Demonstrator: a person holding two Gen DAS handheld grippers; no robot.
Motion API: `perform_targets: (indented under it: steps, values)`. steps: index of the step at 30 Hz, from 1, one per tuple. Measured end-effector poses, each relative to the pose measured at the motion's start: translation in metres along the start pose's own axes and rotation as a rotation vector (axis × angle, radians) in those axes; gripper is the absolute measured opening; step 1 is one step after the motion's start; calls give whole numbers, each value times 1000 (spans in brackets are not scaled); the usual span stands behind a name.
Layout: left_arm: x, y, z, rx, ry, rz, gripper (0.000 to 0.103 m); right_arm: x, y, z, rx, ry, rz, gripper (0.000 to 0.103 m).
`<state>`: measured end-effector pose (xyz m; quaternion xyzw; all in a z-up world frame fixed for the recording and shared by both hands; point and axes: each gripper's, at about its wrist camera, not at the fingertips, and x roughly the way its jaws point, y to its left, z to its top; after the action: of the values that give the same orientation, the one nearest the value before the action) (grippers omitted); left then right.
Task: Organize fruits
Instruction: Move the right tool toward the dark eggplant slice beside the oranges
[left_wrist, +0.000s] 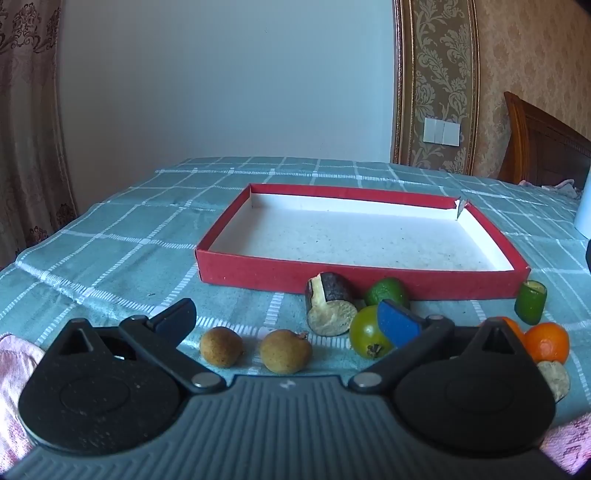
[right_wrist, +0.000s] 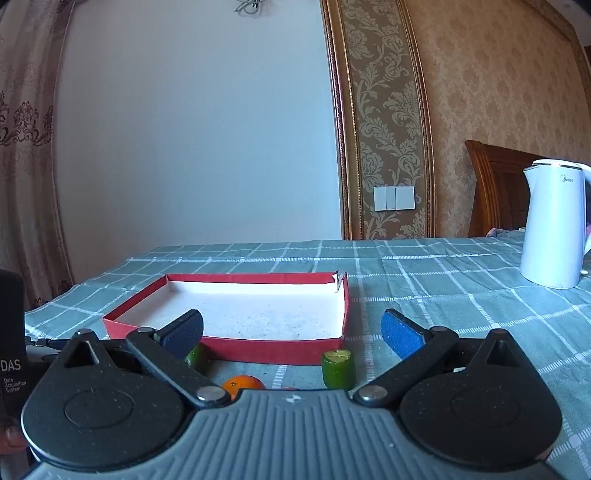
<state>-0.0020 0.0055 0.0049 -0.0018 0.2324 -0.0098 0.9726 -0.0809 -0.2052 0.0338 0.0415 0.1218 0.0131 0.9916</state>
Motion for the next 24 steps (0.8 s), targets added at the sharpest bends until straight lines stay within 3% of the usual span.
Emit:
perform_targets:
  steps: [6, 17, 24]
  values:
    - [-3, 1, -2, -28, -12, -8, 103, -5, 1, -1, -11, -5, -9, 103]
    - [-22, -14, -11, 53, -154, 13, 103, 18, -8, -20, 2, 73, -37, 103]
    - [-16, -11, -10, 18, -116, 26, 103, 31, -14, -28, 33, 135, -23, 103]
